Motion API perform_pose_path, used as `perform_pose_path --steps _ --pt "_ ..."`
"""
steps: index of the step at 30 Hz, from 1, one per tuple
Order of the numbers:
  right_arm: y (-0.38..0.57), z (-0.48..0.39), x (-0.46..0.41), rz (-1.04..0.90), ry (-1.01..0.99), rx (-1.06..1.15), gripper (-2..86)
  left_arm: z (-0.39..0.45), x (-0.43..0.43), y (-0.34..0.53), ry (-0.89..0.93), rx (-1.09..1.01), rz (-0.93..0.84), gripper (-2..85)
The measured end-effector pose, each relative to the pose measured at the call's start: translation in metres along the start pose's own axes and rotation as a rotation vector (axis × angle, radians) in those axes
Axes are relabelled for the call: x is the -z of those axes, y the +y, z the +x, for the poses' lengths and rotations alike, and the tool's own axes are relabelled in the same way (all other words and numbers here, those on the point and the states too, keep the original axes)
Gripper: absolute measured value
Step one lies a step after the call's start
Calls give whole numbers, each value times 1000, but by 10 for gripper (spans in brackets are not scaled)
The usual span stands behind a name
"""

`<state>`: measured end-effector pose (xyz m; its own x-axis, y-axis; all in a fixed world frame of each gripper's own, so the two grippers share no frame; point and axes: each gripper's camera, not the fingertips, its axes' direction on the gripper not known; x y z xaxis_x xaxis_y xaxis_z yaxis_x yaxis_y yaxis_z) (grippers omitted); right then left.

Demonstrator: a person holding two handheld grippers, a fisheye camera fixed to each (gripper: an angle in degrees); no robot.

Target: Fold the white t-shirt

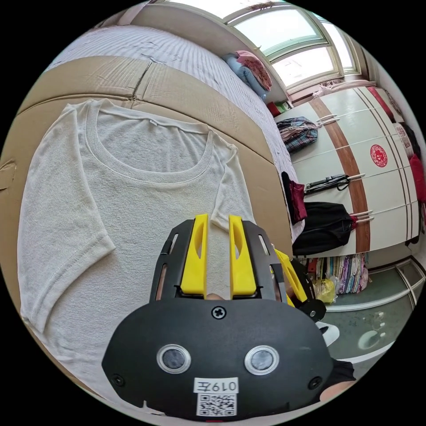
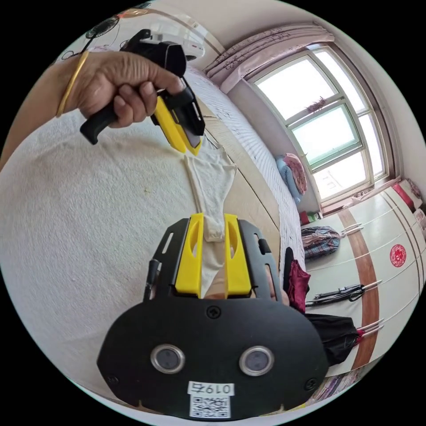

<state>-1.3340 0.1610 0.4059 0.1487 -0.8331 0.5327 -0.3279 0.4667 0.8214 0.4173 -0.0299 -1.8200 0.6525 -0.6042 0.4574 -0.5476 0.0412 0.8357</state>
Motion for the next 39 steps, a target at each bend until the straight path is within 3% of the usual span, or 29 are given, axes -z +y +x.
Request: perform_pose_path --steps 13,17,24,39 --pt "-20 -95 -19 -58 55 96 50 -16 7 -16 33 6 -35 17" --pt "-18 -111 -30 -99 79 130 48 -11 9 -14 -41 -30 -38 16" --pt "-10 -118 -37 -101 87 138 54 1 0 -10 -117 -76 -53 13" --pt "12 -137 -78 -63 174 412 76 24 -18 14 -195 -203 -58 8"
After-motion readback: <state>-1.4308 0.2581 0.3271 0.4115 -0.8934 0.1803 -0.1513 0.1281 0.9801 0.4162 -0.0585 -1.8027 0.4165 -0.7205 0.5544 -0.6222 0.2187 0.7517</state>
